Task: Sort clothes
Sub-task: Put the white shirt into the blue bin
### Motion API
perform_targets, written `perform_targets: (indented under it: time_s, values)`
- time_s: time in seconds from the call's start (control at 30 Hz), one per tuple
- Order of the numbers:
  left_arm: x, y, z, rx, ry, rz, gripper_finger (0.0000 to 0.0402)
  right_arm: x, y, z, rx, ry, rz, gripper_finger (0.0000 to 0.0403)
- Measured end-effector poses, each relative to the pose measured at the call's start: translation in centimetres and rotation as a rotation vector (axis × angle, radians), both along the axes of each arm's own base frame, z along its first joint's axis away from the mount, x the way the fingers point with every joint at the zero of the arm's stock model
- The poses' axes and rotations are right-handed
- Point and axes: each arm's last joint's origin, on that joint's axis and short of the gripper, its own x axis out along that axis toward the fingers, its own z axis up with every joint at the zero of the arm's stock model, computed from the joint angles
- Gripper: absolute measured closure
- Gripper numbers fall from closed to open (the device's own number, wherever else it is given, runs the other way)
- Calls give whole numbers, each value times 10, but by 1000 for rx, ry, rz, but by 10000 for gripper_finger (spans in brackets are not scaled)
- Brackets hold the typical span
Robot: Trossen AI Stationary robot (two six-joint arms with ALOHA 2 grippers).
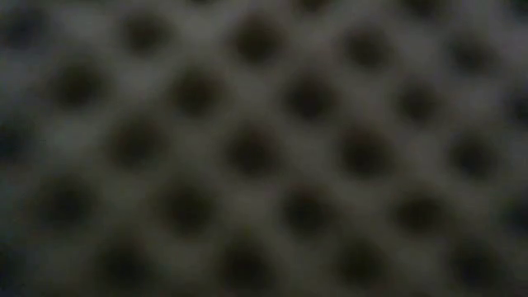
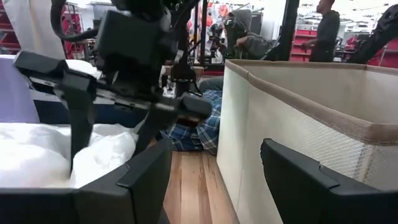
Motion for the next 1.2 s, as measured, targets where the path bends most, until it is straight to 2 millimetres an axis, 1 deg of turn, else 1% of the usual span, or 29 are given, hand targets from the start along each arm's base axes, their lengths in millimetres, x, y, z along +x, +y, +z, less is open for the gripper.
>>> perform_targets:
  time_s: [0.07,0.1,0.13,0.17,0.2,0.23,0.3,0.4,0.47,0.57,0.63,0.7,0.8,0.9,0.97,1.07,1.2]
  values:
    - [0,0,0,0,1,0,167,-1,2,4,5,13,-35,298]
    - [0,0,0,0,0,0,167,-2,3,12,17,2,-39,343]
    - [0,0,0,0,1,0,167,-4,3,22,29,-13,-39,371]
    - [0,0,0,0,0,0,167,-6,4,36,34,-39,-39,380]
    - [0,0,0,0,0,0,167,-10,4,56,28,-83,-52,380]
    - [0,0,0,0,1,0,167,-17,4,79,20,-126,-66,381]
    - [0,0,0,0,0,0,167,-37,2,128,-12,-208,-90,391]
    - [0,0,0,0,0,0,167,-78,-2,195,-79,-321,-175,394]
    - [0,0,0,0,0,0,167,-109,-4,232,-142,-369,-256,397]
    - [0,0,0,0,0,0,167,-164,-5,276,-268,-410,-417,398]
    - [0,0,0,0,0,0,167,-204,-7,299,-360,-412,-554,398]
    - [0,0,0,0,0,0,167,-239,-9,315,-417,-424,-698,398]
    - [0,0,0,0,0,0,167,-287,-12,333,-432,-490,-883,398]
    - [0,0,0,0,0,0,167,-331,-11,348,-429,-593,-1045,398]
    - [0,0,0,0,0,0,167,-356,-10,356,-426,-650,-1121,398]
    - [0,0,0,0,0,0,167,-381,-9,362,-455,-685,-1220,398]
    - [0,0,0,0,0,0,167,-400,-8,368,-477,-734,-1325,398]
